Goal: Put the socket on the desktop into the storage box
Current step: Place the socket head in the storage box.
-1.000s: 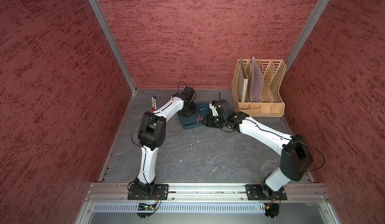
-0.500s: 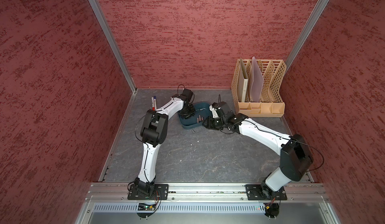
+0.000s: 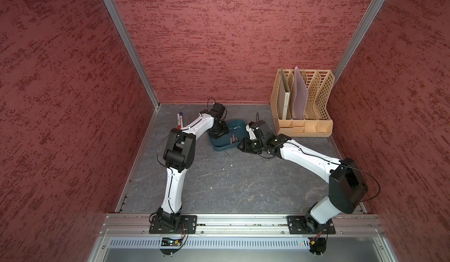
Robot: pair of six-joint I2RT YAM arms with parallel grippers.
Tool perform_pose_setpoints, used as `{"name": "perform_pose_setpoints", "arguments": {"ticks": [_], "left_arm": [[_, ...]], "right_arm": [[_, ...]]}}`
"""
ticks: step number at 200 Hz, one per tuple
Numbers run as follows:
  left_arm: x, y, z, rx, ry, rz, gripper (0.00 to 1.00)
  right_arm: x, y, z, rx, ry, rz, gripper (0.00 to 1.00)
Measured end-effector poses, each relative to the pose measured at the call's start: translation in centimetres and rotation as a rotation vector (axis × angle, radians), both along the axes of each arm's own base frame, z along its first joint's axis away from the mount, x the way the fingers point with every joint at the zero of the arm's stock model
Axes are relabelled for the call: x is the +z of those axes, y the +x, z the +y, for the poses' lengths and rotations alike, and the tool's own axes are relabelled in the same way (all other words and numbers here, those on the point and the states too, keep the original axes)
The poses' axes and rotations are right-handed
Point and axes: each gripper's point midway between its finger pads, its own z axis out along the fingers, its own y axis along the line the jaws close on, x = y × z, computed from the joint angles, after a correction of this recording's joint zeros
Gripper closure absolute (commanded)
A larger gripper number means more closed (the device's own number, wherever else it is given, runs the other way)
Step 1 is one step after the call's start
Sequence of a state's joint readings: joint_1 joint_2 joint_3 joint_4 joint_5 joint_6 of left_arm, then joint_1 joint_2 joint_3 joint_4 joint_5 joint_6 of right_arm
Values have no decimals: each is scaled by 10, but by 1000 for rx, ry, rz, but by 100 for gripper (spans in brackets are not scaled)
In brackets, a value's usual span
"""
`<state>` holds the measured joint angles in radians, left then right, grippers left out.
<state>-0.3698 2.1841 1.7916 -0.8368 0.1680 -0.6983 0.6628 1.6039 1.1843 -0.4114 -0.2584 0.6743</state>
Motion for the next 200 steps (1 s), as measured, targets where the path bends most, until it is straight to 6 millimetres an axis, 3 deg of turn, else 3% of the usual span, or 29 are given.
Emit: {"name": "perform_pose_setpoints", "arguments": {"ticks": [35,86,121,157,200], "left_arm": [[28,-8,-3,-13,-52,-51,45],[61,-55,3,-47,-139,-107,38],[63,-94,16,-52,-182,-114,34],[56,-137,43,-12,-214,-110,33],[58,-172,66,36,-258,-134,33]], "right_arm": [[3,0,0,0,3,-7,61],[-1,-4,0,12,-26,-11,59],[-5,-5,13,41,-50,-9,57],[-12,-5,30,72,-70,-5,57],[-27,-1,47,105,-102,0,57]]}}
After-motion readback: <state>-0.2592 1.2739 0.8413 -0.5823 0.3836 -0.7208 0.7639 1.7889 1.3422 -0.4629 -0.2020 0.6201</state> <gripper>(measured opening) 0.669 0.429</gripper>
